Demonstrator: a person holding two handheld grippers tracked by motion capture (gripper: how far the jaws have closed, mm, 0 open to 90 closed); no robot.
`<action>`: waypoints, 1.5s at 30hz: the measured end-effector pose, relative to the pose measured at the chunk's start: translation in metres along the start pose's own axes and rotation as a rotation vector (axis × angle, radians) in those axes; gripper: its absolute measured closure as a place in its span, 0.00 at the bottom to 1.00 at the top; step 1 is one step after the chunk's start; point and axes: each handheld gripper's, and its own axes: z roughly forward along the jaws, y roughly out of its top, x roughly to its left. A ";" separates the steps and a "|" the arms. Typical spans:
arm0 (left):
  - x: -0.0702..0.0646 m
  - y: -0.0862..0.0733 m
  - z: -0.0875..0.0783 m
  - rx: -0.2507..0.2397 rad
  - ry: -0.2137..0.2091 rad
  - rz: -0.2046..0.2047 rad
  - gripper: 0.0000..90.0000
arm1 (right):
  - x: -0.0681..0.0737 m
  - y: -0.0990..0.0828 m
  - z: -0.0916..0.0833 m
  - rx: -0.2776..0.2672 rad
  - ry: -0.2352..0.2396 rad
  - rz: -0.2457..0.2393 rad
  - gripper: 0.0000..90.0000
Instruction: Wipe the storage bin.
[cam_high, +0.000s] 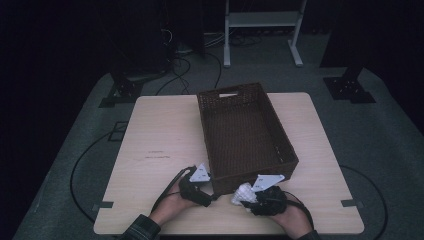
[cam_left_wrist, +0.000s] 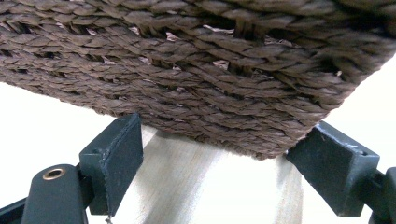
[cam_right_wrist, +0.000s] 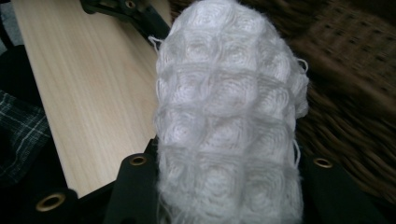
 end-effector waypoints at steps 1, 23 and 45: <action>0.000 0.000 0.000 -0.001 0.000 -0.001 0.19 | -0.005 -0.007 -0.007 -0.004 -0.021 0.020 0.62; -0.002 0.000 -0.009 0.003 -0.018 0.036 0.35 | -0.035 -0.056 -0.045 -0.008 -0.179 0.174 0.62; 0.011 0.016 -0.076 -0.175 -0.097 -0.048 1.00 | -0.033 -0.056 -0.042 -0.001 -0.164 0.172 0.62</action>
